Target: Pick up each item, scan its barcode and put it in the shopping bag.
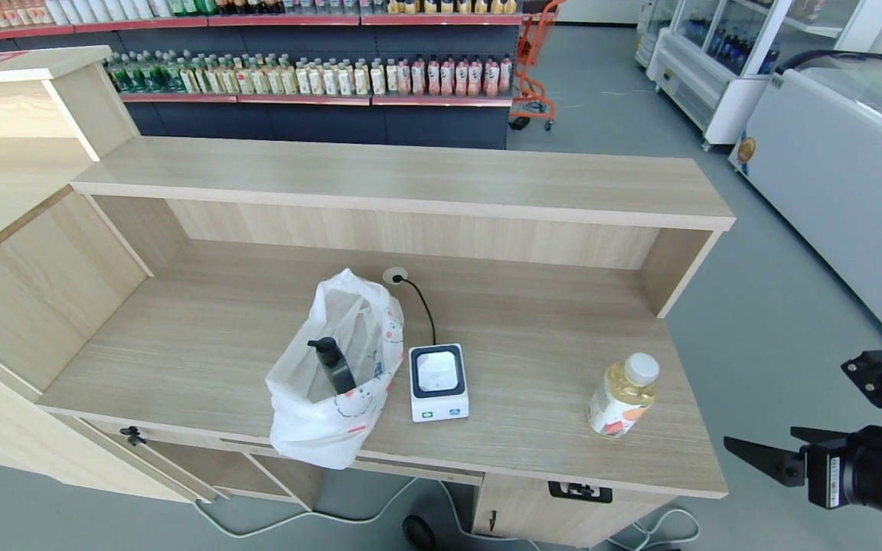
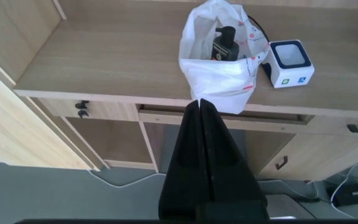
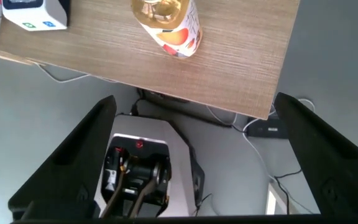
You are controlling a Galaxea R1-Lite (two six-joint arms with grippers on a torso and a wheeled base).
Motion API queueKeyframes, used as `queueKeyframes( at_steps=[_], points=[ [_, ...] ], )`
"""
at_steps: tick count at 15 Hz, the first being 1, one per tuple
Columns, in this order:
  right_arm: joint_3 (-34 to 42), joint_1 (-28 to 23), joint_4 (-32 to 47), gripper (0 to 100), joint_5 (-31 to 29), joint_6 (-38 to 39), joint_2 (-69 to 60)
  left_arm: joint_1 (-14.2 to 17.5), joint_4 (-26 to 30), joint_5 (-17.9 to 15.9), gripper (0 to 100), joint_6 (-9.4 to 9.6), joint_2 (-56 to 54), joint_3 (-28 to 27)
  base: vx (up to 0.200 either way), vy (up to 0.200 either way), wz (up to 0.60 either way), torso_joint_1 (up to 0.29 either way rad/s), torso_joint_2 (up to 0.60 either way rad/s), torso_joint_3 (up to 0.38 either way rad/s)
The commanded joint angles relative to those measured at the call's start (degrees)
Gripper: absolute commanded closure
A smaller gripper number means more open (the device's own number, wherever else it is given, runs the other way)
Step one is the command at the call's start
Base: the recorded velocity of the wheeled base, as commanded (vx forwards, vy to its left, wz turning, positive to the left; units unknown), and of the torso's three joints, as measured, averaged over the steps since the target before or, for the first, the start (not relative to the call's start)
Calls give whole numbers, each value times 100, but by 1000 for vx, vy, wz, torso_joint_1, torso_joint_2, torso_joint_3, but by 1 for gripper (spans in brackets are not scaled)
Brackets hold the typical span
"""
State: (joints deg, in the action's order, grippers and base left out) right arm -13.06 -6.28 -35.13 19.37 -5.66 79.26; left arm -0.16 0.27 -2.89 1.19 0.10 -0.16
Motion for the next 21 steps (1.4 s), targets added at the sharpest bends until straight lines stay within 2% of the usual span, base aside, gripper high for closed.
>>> queueKeyframes(
  at_steps=[1, 2, 3, 4, 7, 8, 12, 13, 17, 21],
  points=[
    [119, 39, -2, 0, -39, -94, 195, -2, 0, -1, 100, 4, -1, -2, 0, 0, 0, 0, 0, 0],
    [242, 39, -73, 0, -118, -296, 397, -2, 0, -1, 100, 4, -1, -2, 0, 0, 0, 0, 0, 0],
    [523, 39, -635, 0, -170, -445, 625, -2, 0, -1, 100, 4, 8, -2, 0, 0, 0, 0, 0, 0],
    [752, 57, -1242, 0, -302, -533, 898, -2, 0, -1, 100, 4, 8, -2, 0, 0, 0, 0, 0, 0],
    [1306, 232, -3861, 0, -768, -665, 2287, -2, 0, -1, 100, -5, -1, -2, 0, 0, 0, 0, 0, 0],
    [1306, 267, -4160, 0, -856, -638, 2550, -2, 0, -1, 100, -5, -1, -2, 0, 0, 0, 0, 0, 0],
    [1306, 663, -4353, 0, -830, -261, 2770, -2, 0, -1, 100, 4, -1, -2, 0, 0, 0, 0, 0, 0],
    [1306, 1111, -4441, 0, -795, 320, 2867, -2, 0, -1, 100, 4, -1, -2, 0, 0, 0, 0, 0, 0],
    [1306, 1331, -5487, 0, -1199, 302, 3869, -2, 0, -1, 100, 4, -1, -2, 0, 0, 0, 0, 0, 0],
    [1042, 1524, -5487, 0, -1366, 346, 4238, -2, 0, -1, 100, 4, -1, -2, 0, 0, 0, 0, 0, 0]
  ],
)
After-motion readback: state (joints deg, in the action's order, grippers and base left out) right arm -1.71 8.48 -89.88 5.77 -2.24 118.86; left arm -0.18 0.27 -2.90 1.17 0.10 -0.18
